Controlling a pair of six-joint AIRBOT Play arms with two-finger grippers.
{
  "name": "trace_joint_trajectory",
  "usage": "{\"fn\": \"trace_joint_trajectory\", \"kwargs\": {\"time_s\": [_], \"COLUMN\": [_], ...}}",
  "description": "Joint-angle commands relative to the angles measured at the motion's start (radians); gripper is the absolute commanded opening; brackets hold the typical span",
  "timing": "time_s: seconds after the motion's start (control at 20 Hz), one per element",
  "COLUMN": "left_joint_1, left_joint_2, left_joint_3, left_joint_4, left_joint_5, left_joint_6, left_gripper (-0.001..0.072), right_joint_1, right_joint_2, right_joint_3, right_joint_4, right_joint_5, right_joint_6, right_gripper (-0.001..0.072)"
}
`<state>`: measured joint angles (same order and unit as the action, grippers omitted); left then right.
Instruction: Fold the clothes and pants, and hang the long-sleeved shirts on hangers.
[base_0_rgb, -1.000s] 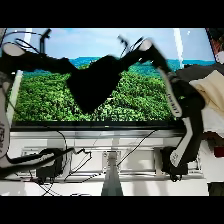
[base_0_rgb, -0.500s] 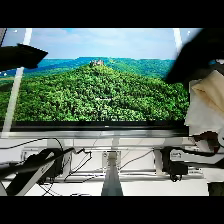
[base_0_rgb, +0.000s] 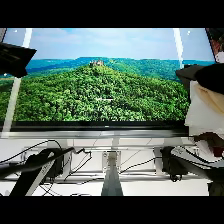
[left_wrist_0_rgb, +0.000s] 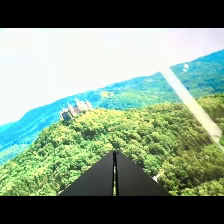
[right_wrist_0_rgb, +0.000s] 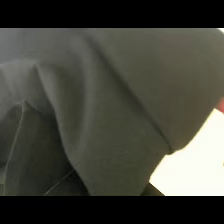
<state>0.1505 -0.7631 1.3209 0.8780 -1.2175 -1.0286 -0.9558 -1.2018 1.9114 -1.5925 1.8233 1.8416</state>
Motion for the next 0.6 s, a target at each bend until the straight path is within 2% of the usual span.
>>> {"fn": "trace_joint_trajectory", "kwargs": {"time_s": [0.0,0.05,0.1,0.2,0.25,0.35,0.4,0.55], "left_joint_1": [0.001,0.001,0.001,0.001,0.001,0.001,0.001,0.001], "left_joint_2": [0.008,0.008,0.008,0.008,0.008,0.008,0.008,0.008], "left_joint_3": [0.000,0.000,0.000,0.000,0.000,0.000,0.000,0.000], "left_joint_4": [0.001,0.001,0.001,0.001,0.001,0.001,0.001,0.001], "left_joint_5": [0.002,0.002,0.002,0.002,0.002,0.002,0.001,0.002], "left_joint_6": [0.000,0.000,0.000,0.000,0.000,0.000,0.000,0.000], "left_gripper": [0.0010,0.0010,0.0010,0.0010,0.0011,0.0011,0.0011,0.0011], "right_joint_1": [-0.095,-0.095,-0.095,-0.095,-0.093,-0.066,-0.038,0.148], "right_joint_2": [0.040,0.042,0.042,0.042,0.041,0.041,0.041,0.041], "right_joint_3": [-0.025,-0.025,-0.025,-0.025,-0.025,-0.025,-0.025,-0.026], "right_joint_4": [-0.016,-0.013,0.002,0.041,0.074,0.147,0.183,0.280], "right_joint_5": [0.015,0.015,0.012,-0.008,-0.021,-0.055,-0.072,-0.138], "right_joint_6": [0.056,0.062,0.061,0.053,0.048,0.023,0.022,-0.059], "right_gripper": [0.0308,0.0612,0.0698,0.0689,0.0656,0.0224,0.0033,0.0015]}}
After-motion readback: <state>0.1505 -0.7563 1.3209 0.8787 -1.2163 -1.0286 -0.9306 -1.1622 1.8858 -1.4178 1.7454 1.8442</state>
